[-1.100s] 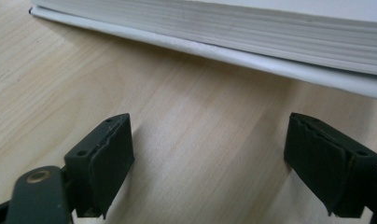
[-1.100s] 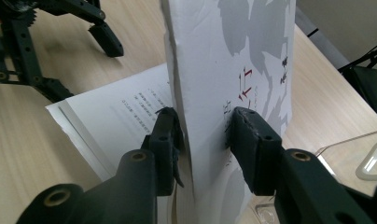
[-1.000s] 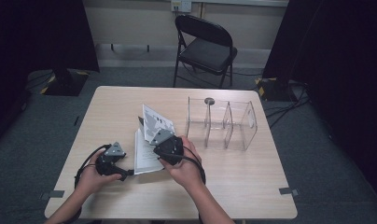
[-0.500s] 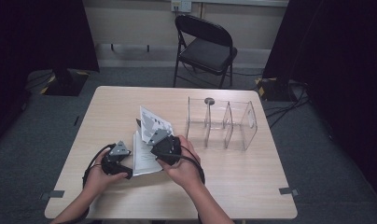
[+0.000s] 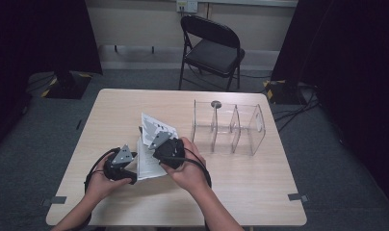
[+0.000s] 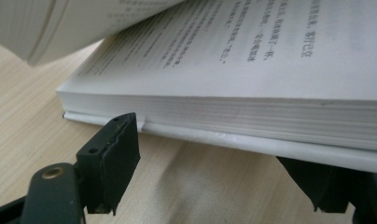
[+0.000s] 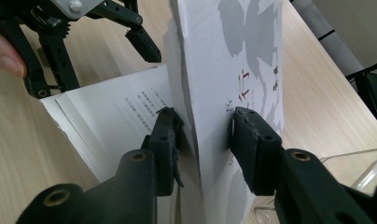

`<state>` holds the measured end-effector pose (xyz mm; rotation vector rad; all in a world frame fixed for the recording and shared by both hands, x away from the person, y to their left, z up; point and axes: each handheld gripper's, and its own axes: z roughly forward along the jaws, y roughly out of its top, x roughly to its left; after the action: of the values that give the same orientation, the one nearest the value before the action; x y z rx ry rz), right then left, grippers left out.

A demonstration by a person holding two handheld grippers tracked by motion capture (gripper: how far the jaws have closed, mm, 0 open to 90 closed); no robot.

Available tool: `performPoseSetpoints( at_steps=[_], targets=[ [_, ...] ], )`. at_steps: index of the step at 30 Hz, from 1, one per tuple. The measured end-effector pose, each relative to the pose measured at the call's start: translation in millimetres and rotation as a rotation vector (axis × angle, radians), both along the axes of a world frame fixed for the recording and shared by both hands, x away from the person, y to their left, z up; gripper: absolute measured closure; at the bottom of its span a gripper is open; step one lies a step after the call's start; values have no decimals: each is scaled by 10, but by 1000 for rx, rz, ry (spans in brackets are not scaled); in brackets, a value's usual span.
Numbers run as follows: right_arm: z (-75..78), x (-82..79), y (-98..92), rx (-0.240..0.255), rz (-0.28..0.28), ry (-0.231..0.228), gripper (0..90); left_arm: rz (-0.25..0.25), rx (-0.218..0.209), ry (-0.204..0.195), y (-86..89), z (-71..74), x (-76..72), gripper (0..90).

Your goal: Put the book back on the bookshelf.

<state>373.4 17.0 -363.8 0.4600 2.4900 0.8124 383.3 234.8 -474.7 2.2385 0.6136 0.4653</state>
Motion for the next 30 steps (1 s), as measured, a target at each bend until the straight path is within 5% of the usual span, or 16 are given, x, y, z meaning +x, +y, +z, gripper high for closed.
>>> performPoseSetpoints(
  at_steps=[10,21,30],
  targets=[
    [59,0,59,-25,14,13,612,-18,8,-53,1,70,-27,207],
    [80,27,101,-44,32,20,609,-94,99,-151,-61,108,-22,176],
    [94,36,157,-62,37,33,605,-132,128,-186,-75,157,-46,279]
  ],
)
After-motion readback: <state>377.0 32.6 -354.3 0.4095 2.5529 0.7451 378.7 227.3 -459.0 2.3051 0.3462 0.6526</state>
